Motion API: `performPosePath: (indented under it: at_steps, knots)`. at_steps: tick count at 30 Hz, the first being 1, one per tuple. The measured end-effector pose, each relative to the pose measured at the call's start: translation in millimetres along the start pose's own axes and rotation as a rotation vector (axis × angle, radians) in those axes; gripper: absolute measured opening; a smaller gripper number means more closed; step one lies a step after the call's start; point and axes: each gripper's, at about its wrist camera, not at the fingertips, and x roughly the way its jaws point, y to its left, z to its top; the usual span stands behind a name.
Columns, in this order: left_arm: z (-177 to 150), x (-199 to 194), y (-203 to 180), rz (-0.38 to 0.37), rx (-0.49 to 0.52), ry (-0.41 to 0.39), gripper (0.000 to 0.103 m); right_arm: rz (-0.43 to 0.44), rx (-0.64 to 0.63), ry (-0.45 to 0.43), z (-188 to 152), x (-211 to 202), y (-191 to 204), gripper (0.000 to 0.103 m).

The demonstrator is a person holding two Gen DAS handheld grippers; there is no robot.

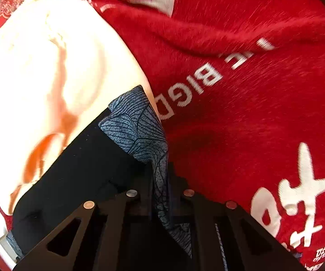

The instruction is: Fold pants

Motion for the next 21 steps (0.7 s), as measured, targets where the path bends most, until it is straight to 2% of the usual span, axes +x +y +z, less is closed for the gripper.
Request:
performPosePath:
  at_steps: [3,7,13,17,21]
  knots:
    - [-15.2,-26.5,16.2,-0.03,0.031,-0.066,0.01,-0.02,-0.016,-0.005,0.7,-14.1,8.4,0.014]
    - [-41.0,-82.1,30.0,-0.097,0.072,-0.15,0.009,-0.052,-0.014,-0.025,1.1,-39.4,21.5,0.014]
    - [-79.9,-152.6,64.0,-0.174,0.119,-0.214,0.009,-0.105,-0.054,-0.049,-8.5,-78.7,58.8,0.014]
    - [-111.1,-176.2,90.1,-0.183,0.15,-0.249,0.009,-0.131,-0.058,-0.054,-17.2,-99.6,85.2,0.014]
    - [-133.4,-181.5,101.4,-0.158,0.166,-0.254,0.009,-0.135,-0.042,-0.048,-23.5,-109.9,100.5,0.014]
